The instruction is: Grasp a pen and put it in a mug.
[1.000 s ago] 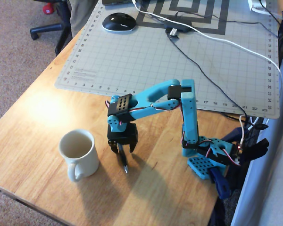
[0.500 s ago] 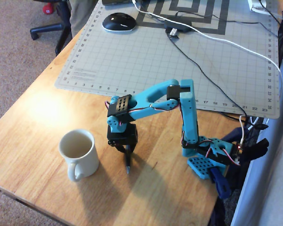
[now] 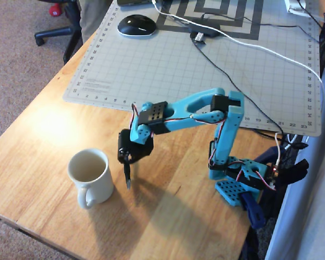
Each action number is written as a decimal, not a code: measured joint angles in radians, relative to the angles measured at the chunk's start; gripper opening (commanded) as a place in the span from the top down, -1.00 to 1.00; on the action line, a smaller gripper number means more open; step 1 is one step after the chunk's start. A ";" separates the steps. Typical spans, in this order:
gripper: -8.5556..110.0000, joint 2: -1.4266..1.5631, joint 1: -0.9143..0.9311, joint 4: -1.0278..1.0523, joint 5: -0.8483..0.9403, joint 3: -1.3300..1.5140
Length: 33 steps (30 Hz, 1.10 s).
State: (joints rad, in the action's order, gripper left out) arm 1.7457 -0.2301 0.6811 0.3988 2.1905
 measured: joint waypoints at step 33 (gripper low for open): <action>0.79 0.399 -0.120 -0.643 1.727 0.101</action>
State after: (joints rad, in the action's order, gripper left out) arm 2.1445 -0.3497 0.0383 2.1261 2.2918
